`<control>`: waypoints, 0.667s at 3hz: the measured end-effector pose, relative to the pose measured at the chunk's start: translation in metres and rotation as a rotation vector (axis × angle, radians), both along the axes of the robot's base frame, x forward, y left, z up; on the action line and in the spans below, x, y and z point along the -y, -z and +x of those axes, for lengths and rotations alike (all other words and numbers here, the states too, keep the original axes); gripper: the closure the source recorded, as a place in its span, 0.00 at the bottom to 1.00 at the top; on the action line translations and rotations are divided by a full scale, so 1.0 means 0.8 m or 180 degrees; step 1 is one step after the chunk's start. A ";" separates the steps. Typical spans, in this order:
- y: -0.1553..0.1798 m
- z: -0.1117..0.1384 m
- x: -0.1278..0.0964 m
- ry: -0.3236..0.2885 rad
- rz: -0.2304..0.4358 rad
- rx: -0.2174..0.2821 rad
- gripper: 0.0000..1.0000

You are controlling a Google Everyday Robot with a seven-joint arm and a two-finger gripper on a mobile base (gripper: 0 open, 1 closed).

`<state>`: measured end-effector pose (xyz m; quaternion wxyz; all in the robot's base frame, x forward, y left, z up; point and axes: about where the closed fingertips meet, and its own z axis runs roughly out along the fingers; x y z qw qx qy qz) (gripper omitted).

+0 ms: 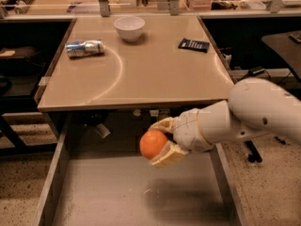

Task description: Pick orange from top drawer and place on counter

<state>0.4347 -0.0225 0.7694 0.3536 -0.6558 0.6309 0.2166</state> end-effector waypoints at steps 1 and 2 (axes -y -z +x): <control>-0.087 0.024 -0.003 -0.0003 -0.0134 0.0318 1.00; -0.087 0.024 -0.003 -0.0003 -0.0134 0.0318 1.00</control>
Offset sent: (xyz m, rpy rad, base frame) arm 0.0141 0.0010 0.0535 -0.0400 -0.0751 0.0016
